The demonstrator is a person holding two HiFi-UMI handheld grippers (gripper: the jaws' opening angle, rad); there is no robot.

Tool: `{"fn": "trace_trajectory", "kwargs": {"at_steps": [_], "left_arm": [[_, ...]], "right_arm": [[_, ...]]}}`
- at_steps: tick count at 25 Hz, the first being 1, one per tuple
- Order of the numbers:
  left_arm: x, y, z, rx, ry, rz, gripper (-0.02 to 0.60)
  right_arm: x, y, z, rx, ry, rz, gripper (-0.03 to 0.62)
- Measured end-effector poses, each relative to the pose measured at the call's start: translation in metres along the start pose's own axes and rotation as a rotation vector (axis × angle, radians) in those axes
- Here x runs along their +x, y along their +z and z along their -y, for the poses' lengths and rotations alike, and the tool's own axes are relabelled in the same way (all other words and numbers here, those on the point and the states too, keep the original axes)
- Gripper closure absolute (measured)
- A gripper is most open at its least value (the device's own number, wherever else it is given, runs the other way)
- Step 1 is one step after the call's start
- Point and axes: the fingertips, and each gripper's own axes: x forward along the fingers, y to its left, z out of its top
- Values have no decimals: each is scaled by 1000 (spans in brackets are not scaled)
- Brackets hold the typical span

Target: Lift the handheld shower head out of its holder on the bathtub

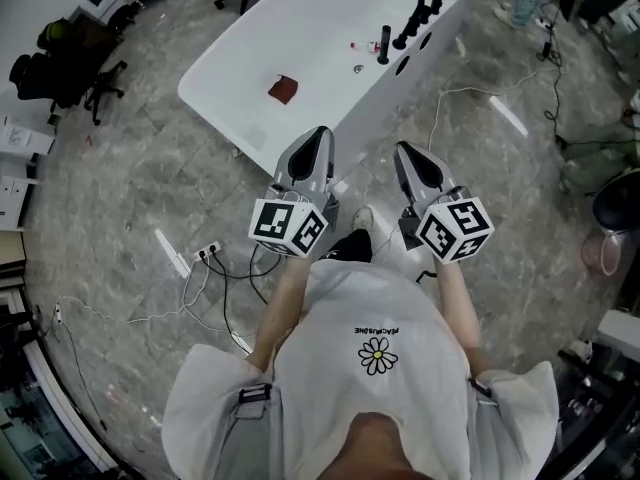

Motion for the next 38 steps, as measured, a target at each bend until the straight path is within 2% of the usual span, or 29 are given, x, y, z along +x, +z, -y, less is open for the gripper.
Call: {"fn": "trace_trajectory", "kwargs": {"at_steps": [4, 9, 12, 15, 18, 22, 28, 31, 34, 38], "left_arm": [[42, 10, -40, 6, -14, 5, 581], [84, -4, -78, -47, -6, -37, 581], [103, -10, -89, -43, 4, -50, 581], [126, -8, -104, -35, 40, -21, 581], [148, -1, -113, 16, 75, 3, 581], [204, 4, -126, 33, 96, -3, 581], [302, -25, -145, 46, 76, -66, 581], [345, -41, -137, 38, 30, -86, 581], [375, -54, -132, 39, -1, -102, 581], [397, -67, -143, 2, 13, -110, 581]], "right_arm": [[59, 30, 12, -129, -6, -20, 571], [99, 42, 45, -169, -68, -6, 571], [109, 44, 70, -159, -91, -8, 571], [132, 45, 99, -124, -88, -14, 571], [157, 56, 123, -114, -79, 0, 571], [198, 79, 163, -83, -44, 16, 571], [250, 109, 233, -45, -31, 35, 572], [266, 116, 266, -31, -37, 22, 572], [278, 116, 292, -21, -39, -14, 574], [296, 119, 308, -62, -28, -41, 572]]}}
